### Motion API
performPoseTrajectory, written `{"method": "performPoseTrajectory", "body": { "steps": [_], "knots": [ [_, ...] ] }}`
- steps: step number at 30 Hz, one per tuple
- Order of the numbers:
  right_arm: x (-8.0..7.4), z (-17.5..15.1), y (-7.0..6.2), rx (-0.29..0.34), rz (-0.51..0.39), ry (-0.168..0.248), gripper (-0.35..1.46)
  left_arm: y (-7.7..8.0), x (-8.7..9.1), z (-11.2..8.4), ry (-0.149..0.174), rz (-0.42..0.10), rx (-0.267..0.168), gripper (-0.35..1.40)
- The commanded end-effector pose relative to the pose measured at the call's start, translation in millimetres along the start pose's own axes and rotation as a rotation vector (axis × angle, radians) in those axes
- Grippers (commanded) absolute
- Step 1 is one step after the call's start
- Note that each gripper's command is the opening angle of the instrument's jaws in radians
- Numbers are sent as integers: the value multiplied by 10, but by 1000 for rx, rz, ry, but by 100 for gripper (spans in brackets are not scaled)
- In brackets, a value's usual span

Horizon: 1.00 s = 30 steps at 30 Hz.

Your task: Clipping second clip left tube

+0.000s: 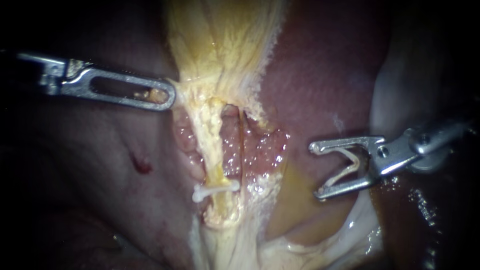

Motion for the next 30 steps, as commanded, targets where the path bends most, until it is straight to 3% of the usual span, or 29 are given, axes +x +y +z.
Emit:
{"method": "performPoseTrajectory", "body": {
  "steps": [1, 7, 15, 19, 30],
  "knots": [
    [0, 2, -1, 2, 7, 8, 50, 1, 1, 0, -1, 0, -2, -35],
    [4, 25, -1, -3, 49, 28, 49, 0, 3, 2, -2, 1, -3, -35],
    [6, 66, 7, -8, 146, 90, 49, -3, 5, 3, -4, 1, -6, -35],
    [6, 85, 11, 11, 216, 127, 48, -3, 5, 3, -4, 1, -6, -35],
    [0, 121, 24, 74, 281, 172, 48, -3, 6, 5, -5, 7, -7, -35]
  ]
}}
